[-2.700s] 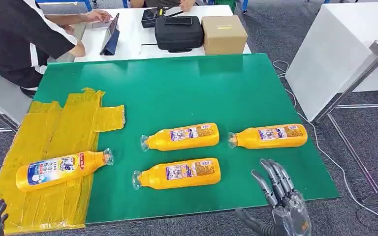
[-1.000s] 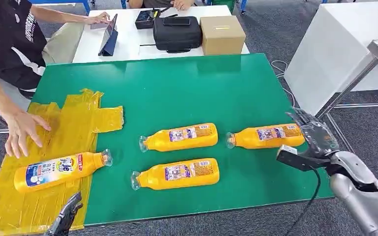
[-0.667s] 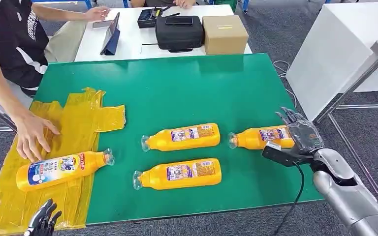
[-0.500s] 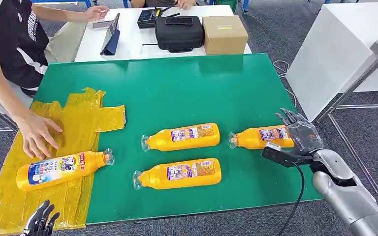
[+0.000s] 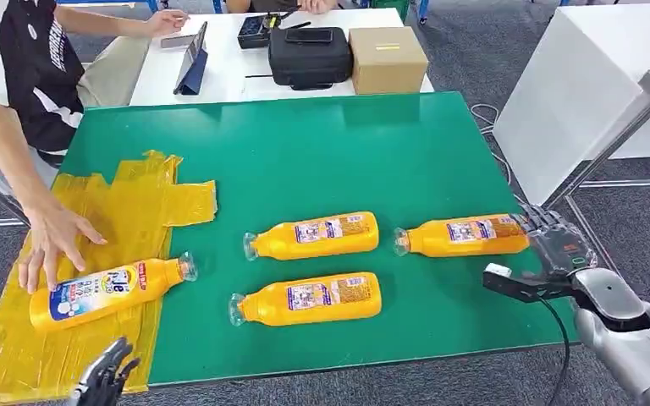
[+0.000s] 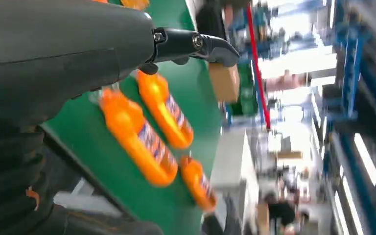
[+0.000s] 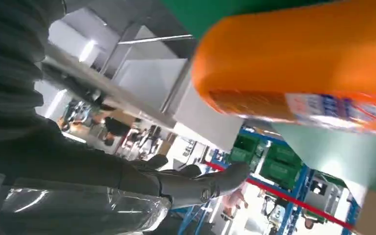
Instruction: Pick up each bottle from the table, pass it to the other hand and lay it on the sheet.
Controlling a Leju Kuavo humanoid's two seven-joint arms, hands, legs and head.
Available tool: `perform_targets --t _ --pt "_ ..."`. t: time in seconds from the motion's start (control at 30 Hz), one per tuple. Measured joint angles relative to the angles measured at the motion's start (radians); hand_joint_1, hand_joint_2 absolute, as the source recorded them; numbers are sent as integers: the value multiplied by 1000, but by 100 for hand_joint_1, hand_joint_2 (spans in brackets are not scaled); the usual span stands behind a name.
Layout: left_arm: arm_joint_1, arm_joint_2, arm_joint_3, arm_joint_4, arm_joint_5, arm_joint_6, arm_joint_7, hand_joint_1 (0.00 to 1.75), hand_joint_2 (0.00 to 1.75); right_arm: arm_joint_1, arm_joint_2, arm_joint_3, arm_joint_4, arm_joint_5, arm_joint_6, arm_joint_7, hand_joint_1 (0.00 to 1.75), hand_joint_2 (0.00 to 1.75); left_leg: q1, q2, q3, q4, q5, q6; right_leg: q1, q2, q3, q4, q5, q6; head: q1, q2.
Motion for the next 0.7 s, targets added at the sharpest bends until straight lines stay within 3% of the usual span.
perform_targets --t 0.3,0.53,0.7 --pt "-63 -84 2 55 -60 -160 92 0 175 22 34 -18 0 48 12 24 0 175 0 1 0 0 0 0 1 1 1 0 0 0 -1 0" --pt "-76 -126 66 93 -111 -276 149 0 175 -37 167 7 -2 136 -23 24 0 175 2 3 1 0 1 0 2 0 1 1 0 0 0 0" --pt "-69 -172 111 112 -154 -303 197 0 175 -75 230 24 -2 101 3 11 0 175 2 3 1 0 1 0 2 1 1 1 0 0 0 0"
